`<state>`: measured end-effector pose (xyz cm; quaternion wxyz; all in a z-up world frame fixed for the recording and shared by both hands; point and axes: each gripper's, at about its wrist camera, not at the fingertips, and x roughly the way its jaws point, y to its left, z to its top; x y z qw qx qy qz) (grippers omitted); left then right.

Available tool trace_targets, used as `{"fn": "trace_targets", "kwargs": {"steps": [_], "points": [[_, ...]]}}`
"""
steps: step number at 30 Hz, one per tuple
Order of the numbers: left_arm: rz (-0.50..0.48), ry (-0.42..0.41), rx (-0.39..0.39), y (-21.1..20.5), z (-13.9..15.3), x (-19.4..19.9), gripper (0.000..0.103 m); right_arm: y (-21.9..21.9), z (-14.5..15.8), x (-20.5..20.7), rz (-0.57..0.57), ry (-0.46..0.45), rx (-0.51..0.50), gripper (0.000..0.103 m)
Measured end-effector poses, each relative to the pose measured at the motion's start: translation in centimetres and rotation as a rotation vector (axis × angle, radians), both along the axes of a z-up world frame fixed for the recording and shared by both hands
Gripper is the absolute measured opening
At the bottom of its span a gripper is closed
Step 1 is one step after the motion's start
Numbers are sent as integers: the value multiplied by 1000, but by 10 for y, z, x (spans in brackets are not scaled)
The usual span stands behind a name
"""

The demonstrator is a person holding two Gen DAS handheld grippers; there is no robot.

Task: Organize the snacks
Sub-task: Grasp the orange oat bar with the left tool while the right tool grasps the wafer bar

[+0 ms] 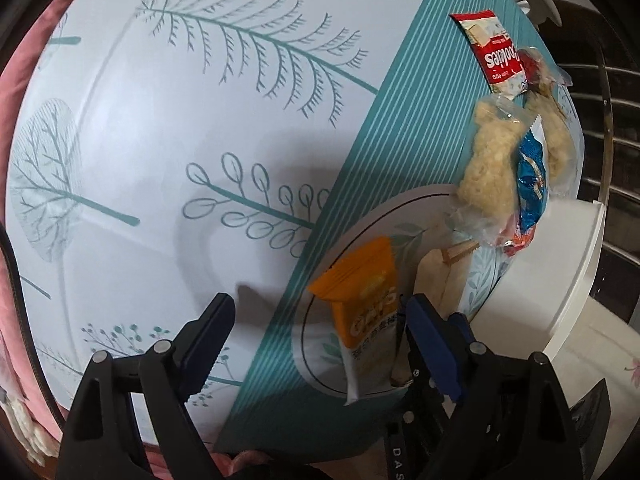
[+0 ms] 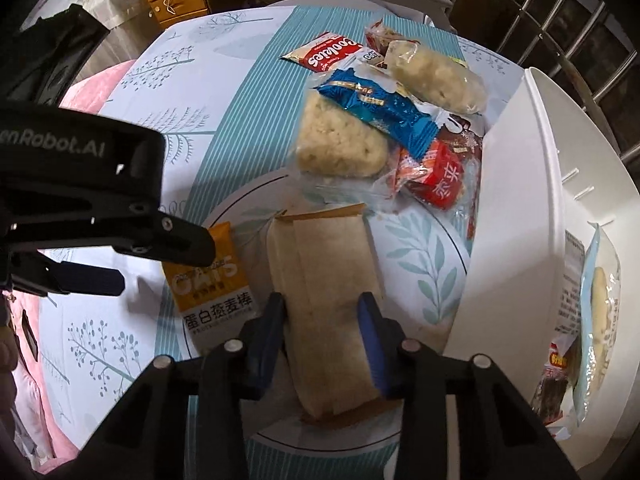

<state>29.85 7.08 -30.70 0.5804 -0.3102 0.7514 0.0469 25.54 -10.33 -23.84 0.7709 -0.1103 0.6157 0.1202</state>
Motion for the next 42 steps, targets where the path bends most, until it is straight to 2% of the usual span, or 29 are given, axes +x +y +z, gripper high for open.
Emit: {"fn": "trace_targets", "kwargs": {"steps": [6,7,8,9,11,20,23,27,30,32,33,36,38,42], "points": [[21,15,2,-9,-7,4,79,-3,4,1,4,28,12,29],[17,25,12,-12,-8,5,77,-4,5,2,4,34,17,25],[13,34,23,-16,-10,4,74,-5,6,3,3,42,16,7],[11,41,28,-19,-12,5,72,-6,5,3,-2,53,15,1],[13,44,52,-25,-14,8,71,-13,0,5,-30,87,32,0],[-10,65,123,-53,-13,25,70,-23,5,3,-53,94,88,0],[-21,86,174,-66,-15,31,60,-25,7,2,-56,88,95,0],[-38,103,212,-75,-14,33,58,-28,10,2,-51,82,112,1],[-42,113,235,-86,-13,37,49,-28,10,2,-36,88,109,4],[-33,116,236,-81,-11,36,42,-29,12,1,-22,93,108,10],[-27,115,225,-80,-11,35,41,-26,10,1,-19,93,108,13],[-6,105,185,-75,-12,35,41,-17,9,2,-2,97,113,30],[6,102,185,-71,-10,34,41,-11,8,3,10,100,111,41],[32,85,190,-55,-3,33,41,-5,7,4,26,95,91,50]]}}
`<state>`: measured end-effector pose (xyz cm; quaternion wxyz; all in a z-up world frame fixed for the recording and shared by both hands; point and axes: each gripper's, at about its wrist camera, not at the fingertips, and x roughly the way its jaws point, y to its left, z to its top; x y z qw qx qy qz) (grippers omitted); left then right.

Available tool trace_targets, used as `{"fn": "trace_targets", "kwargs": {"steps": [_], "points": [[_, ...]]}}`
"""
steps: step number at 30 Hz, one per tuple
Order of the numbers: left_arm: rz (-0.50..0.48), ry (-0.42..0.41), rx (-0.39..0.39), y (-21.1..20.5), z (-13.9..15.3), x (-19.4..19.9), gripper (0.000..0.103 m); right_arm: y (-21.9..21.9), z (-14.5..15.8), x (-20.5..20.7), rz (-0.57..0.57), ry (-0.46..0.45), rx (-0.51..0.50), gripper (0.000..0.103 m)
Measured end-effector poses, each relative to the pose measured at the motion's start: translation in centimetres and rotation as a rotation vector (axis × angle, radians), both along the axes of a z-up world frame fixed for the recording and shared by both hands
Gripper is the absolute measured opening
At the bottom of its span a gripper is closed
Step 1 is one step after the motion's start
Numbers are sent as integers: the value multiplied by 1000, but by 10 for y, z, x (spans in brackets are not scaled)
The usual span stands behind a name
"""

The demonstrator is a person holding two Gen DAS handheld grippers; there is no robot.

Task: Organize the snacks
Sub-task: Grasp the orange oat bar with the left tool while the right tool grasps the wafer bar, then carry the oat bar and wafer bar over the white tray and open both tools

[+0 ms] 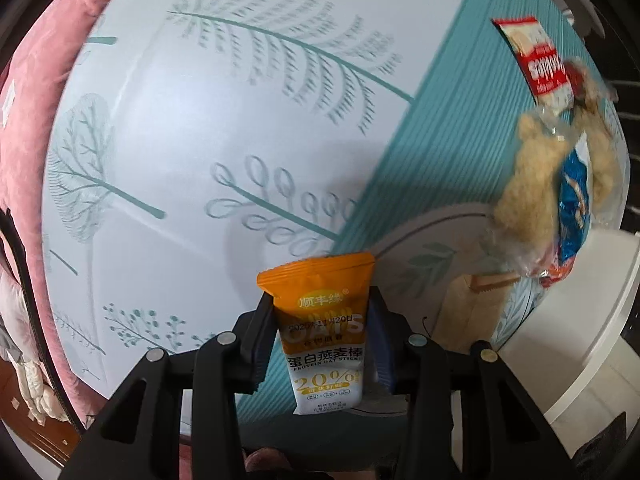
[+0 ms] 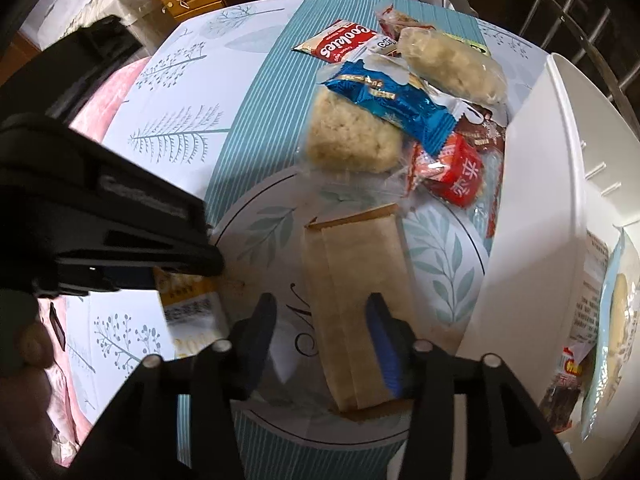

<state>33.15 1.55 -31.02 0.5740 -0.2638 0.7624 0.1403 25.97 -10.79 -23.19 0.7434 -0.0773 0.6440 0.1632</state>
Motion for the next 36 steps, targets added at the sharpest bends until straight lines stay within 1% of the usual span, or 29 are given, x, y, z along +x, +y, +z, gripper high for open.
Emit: {"fn": "trace_targets", "kwargs": {"steps": [3,6,8,10,14,17,19,20,21,23,26,29,32,34,36], "points": [[13,-18,5,8,7,-2,41,5,-1,3,7,-18,-26,51],[37,-26,4,18,13,-4,41,10,-6,7,19,-32,-78,53],[52,-27,0,23,15,-7,41,17,-9,11,29,-31,-105,56],[65,-28,-3,34,14,-11,41,21,-11,11,35,-32,-130,58],[85,-28,-10,57,15,-27,41,26,-14,13,37,-48,-164,58],[93,-30,-17,60,16,-29,41,31,-18,14,57,-53,-198,58],[93,-36,-22,65,19,-38,41,34,-21,15,61,-52,-210,58],[93,-38,-26,67,20,-41,41,31,-23,12,59,-52,-213,58],[91,-40,-30,82,22,-54,41,31,-24,12,57,-51,-216,58],[91,-41,-39,88,23,-62,41,30,-25,12,50,-44,-217,58],[79,-41,-74,101,26,-78,41,25,-27,15,16,-30,-186,59],[72,-57,-84,110,35,-88,41,21,-32,24,-33,-3,-153,57],[62,-79,-89,120,47,-100,41,21,-33,24,-49,-1,-153,55],[56,-91,-90,127,56,-105,41,18,-35,27,-70,18,-144,55],[48,-102,-96,133,64,-109,41,21,-30,15,-93,37,-136,54]]}}
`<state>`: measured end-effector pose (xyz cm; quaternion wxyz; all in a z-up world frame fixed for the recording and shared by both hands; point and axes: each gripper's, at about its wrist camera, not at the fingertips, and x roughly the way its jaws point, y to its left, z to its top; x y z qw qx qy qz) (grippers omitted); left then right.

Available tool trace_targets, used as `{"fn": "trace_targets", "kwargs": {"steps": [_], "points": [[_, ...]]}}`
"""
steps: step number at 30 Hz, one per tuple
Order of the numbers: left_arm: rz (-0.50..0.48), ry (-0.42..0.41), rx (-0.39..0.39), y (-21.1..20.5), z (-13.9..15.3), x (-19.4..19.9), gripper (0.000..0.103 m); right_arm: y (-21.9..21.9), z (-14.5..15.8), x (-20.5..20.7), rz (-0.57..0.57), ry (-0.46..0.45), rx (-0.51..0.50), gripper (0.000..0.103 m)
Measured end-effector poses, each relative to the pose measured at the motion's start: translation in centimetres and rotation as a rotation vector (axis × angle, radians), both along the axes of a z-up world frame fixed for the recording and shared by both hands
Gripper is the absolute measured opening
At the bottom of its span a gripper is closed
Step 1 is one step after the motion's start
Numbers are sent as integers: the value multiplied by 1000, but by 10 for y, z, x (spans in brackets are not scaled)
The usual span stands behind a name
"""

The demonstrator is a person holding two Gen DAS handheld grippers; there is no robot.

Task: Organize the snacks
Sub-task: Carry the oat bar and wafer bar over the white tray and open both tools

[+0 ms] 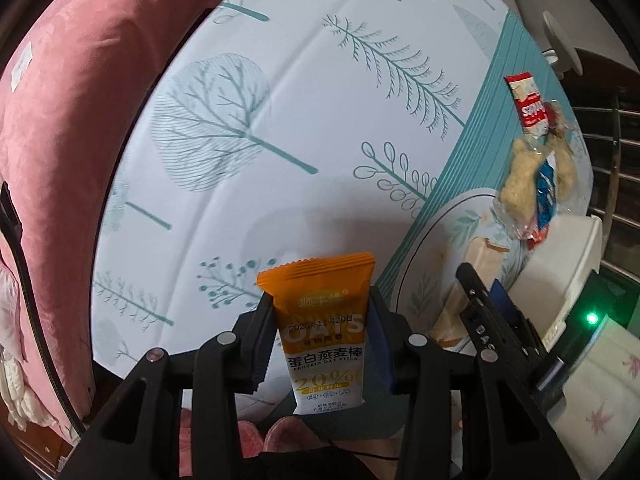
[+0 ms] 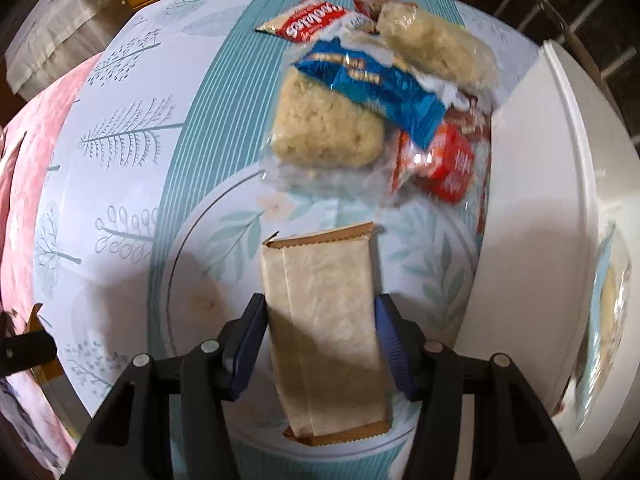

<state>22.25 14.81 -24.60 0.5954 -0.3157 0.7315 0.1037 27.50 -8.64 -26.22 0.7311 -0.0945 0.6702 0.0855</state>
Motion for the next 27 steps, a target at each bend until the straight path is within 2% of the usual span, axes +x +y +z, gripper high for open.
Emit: {"fn": "trace_targets", "kwargs": {"steps": [8,12,20,27], "points": [[-134,-134,20,19,51,-24,41,7,4,-49,-78,38,79,54],[-208,-181,41,10,64,-35,41,6,15,-76,-102,18,108,53],[-322,-219,44,-21,71,-54,41,0,56,-137,-130,-63,209,53],[-410,-280,60,-47,97,-61,41,-28,99,-159,-175,-146,288,53]]}}
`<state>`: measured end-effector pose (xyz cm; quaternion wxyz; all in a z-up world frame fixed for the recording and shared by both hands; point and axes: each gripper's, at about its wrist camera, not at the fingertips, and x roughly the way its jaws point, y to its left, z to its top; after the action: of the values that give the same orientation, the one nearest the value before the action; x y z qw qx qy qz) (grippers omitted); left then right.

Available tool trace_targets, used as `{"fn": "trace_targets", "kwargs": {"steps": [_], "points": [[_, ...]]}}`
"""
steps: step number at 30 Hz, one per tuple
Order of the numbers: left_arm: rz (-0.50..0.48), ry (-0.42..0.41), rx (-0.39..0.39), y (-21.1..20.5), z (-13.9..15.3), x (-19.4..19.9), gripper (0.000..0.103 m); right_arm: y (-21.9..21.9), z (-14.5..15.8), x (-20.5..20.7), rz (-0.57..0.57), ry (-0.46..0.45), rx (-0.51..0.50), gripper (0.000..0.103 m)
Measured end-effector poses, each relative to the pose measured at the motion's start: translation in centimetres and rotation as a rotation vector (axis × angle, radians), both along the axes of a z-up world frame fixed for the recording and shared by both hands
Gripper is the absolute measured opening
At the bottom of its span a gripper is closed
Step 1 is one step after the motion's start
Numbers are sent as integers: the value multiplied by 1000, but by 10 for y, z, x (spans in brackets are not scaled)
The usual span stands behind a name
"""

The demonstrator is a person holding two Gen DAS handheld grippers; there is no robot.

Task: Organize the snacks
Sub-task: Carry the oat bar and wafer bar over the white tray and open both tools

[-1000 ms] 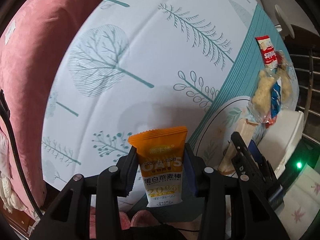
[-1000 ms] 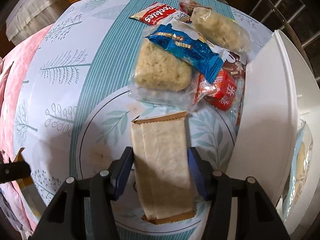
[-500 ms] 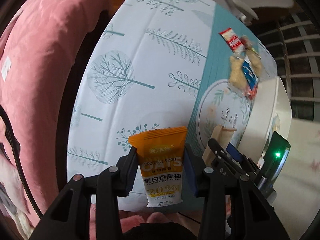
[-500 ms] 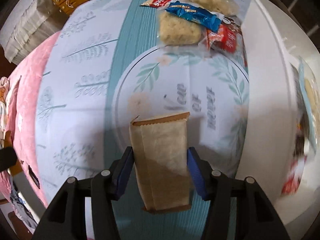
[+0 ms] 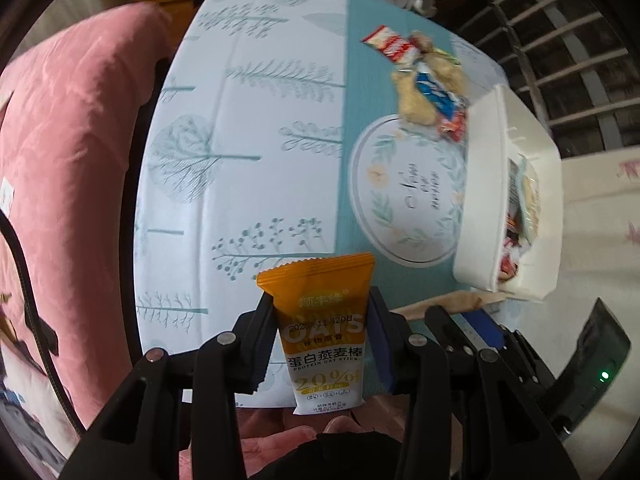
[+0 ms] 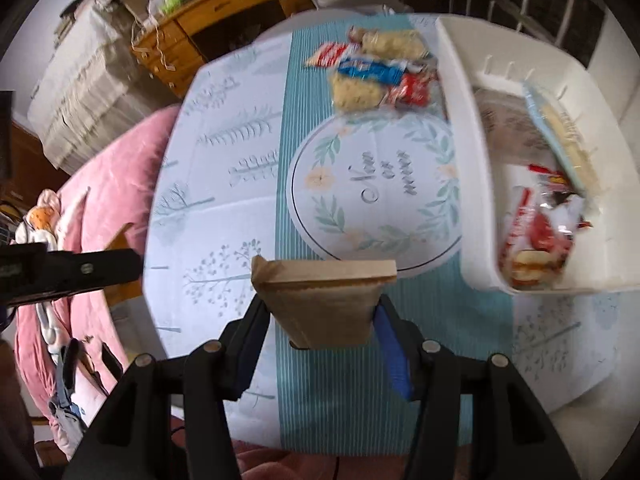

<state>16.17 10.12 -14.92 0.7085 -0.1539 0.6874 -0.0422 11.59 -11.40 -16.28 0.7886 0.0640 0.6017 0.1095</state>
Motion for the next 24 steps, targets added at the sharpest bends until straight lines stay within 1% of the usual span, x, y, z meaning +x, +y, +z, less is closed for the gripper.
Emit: {"fn": "trace_targets", "kwargs": {"steps": [2,5,8,11,15,19,24], "points": [[-31,-27,16,-12,12,-1,41,-5,13,-5,-2,-25,10,53],[-81,-73,29,-28,29,0,41,-24,36,-10,-25,-67,25,53],[-108,-115,52,-43,46,4,41,-48,61,-15,-42,-116,43,53],[-128,-142,46,-61,60,8,41,-77,85,-18,-68,-156,46,53],[-175,-184,38,-93,81,15,41,-113,107,-18,-89,-193,39,53],[-217,-218,32,-131,95,23,41,-147,117,-13,-101,-208,20,53],[-265,-245,29,-181,101,34,41,-187,115,0,-104,-198,-3,53]]}}
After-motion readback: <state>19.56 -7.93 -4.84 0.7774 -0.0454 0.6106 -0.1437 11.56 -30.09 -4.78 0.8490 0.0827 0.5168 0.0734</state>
